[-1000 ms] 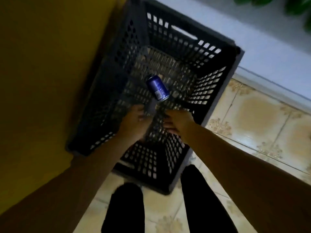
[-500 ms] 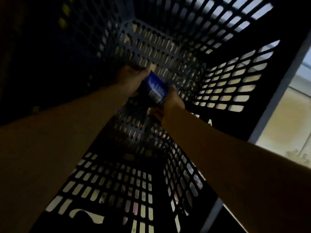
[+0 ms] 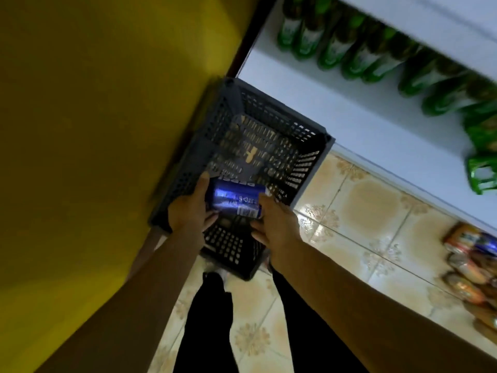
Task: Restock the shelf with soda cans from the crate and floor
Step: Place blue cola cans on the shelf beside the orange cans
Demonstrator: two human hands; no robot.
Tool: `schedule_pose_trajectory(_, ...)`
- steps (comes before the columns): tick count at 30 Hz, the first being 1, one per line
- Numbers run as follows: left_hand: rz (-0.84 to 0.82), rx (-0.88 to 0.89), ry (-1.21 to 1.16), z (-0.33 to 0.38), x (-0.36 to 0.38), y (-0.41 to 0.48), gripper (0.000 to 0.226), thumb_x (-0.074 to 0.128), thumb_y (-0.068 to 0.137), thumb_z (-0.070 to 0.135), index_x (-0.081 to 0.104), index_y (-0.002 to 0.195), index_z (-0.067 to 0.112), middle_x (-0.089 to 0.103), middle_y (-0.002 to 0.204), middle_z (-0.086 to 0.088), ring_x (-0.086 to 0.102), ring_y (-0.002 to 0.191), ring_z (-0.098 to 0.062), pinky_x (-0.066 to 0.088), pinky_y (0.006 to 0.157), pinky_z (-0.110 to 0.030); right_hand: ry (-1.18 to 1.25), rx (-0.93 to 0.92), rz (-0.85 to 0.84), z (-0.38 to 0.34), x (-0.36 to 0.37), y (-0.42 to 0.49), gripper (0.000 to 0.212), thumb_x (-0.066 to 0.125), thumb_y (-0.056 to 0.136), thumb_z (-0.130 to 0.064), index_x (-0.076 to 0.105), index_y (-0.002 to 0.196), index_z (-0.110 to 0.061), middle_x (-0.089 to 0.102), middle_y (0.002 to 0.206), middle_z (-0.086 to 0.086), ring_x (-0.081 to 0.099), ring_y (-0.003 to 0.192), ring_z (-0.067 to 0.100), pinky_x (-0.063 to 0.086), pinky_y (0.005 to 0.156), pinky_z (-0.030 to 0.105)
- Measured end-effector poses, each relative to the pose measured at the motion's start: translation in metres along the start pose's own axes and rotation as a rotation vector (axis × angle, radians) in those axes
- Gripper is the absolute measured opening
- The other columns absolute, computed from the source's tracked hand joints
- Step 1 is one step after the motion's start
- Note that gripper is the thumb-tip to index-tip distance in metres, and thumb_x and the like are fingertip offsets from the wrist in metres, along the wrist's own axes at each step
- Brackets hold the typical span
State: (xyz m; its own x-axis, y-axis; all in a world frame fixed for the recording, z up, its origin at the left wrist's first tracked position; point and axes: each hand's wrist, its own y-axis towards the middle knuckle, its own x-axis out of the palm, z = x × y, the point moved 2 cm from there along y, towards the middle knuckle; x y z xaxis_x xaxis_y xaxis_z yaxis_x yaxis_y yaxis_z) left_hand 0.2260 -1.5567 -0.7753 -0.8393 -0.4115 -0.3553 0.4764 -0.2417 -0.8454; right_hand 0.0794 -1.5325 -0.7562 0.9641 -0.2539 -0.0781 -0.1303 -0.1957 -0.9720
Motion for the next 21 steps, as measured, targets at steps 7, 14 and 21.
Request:
schedule_pose_trajectory(7,-0.073,0.070,-0.254,-0.018,-0.048,-0.153,0.035,0.070,0.082,0.037,0.060,0.093,0.006,0.069,0.104,-0.011,0.069,0.093,-0.022,0.058,0.068,-0.029,0.161,-0.072,0.017,0.001,-0.062,-0.131,0.035,0.061,0.087,-0.048,0.060,0.090,-0.013,0.068,0.094,0.007,0.064,0.082,0.018,0.051,0.062,0.026)
schedule_pose_trajectory(14,-0.145,0.363,-0.458,-0.020,-0.099,-0.268,0.026,0.070,0.084,0.021,0.045,0.079,0.015,0.068,0.095,-0.008,0.070,0.092,-0.026,0.059,0.070,-0.033,0.186,-0.302,-0.128,0.011,-0.099,-0.233,0.049,0.057,0.088,-0.054,0.061,0.115,-0.012,0.071,0.098,0.007,0.070,0.086,0.020,0.054,0.068,0.029)
schedule_pose_trajectory(21,-0.659,0.798,-0.475,0.009,-0.182,-0.362,0.046,0.085,0.067,0.024,0.043,0.087,0.019,0.070,0.078,0.005,0.068,0.071,-0.007,0.055,0.062,-0.024,0.263,-0.403,-0.549,0.073,-0.134,-0.369,0.069,0.031,0.084,-0.073,0.060,0.114,-0.018,0.073,0.095,0.008,0.072,0.086,0.022,0.058,0.064,0.028)
